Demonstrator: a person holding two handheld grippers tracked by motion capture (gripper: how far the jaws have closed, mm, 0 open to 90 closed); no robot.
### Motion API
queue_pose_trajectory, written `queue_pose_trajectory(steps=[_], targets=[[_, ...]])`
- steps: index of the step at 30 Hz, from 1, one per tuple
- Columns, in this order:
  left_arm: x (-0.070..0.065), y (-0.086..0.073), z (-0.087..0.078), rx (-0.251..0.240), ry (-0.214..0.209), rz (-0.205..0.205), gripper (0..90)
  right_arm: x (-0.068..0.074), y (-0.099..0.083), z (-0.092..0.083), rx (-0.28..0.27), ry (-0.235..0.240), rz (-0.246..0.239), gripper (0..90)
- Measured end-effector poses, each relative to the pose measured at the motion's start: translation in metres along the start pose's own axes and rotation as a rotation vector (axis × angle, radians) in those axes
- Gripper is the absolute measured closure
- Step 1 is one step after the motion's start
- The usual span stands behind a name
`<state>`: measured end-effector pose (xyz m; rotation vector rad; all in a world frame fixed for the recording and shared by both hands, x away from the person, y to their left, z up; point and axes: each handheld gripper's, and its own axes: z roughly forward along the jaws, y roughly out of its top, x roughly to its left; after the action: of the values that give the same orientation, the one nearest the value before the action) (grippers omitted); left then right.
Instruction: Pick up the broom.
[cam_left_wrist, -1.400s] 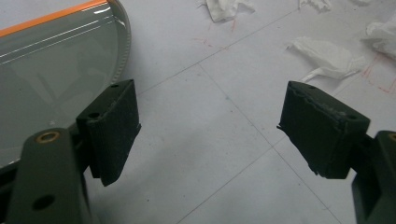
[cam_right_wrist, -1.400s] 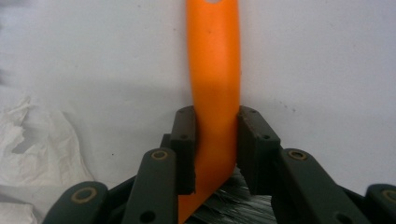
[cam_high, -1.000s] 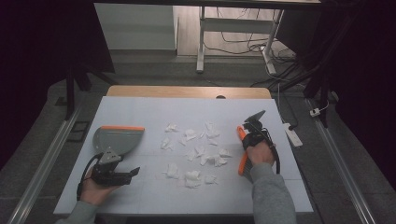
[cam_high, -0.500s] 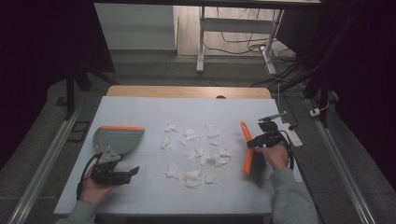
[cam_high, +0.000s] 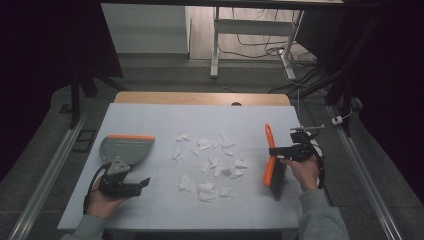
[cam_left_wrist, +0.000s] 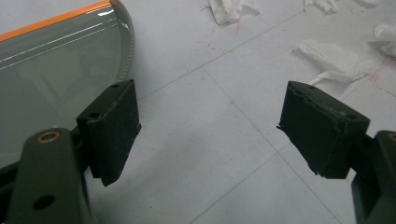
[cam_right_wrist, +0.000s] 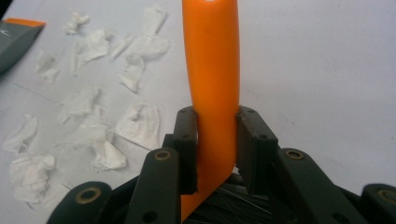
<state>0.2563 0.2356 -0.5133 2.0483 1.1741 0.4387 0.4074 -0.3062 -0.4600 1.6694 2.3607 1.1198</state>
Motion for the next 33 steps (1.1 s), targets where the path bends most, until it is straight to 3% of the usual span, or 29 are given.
queue_pose_trajectory(steps=[4, 6, 11, 18, 23, 25, 33], targets=[[-0.001, 0.001, 0.0, -0.004, 0.006, 0.004, 20.9, 0.004, 0.001, -0.004, -0.029, 0.021, -0.011, 71.5], [-0.001, 0.001, 0.0, -0.015, 0.01, 0.005, 21.2, 0.006, 0.002, -0.008, -0.081, 0.058, -0.01, 71.5], [-0.001, 0.002, -0.001, -0.027, 0.013, 0.004, 21.2, 0.01, 0.001, -0.012, -0.132, 0.103, -0.015, 71.5], [-0.003, 0.005, -0.002, -0.046, 0.01, 0.002, 21.4, 0.027, 0.009, -0.019, -0.213, 0.18, -0.033, 71.5], [-0.005, 0.008, -0.001, -0.052, 0.01, 0.006, 21.4, 0.037, 0.012, -0.02, -0.237, 0.196, -0.044, 71.4], [-0.006, 0.009, -0.001, -0.055, 0.01, 0.007, 21.4, 0.042, 0.013, -0.02, -0.257, 0.223, -0.034, 71.4], [-0.009, 0.014, 0.0, -0.066, 0.006, 0.012, 21.4, 0.064, 0.016, -0.02, -0.302, 0.232, -0.07, 71.3]])
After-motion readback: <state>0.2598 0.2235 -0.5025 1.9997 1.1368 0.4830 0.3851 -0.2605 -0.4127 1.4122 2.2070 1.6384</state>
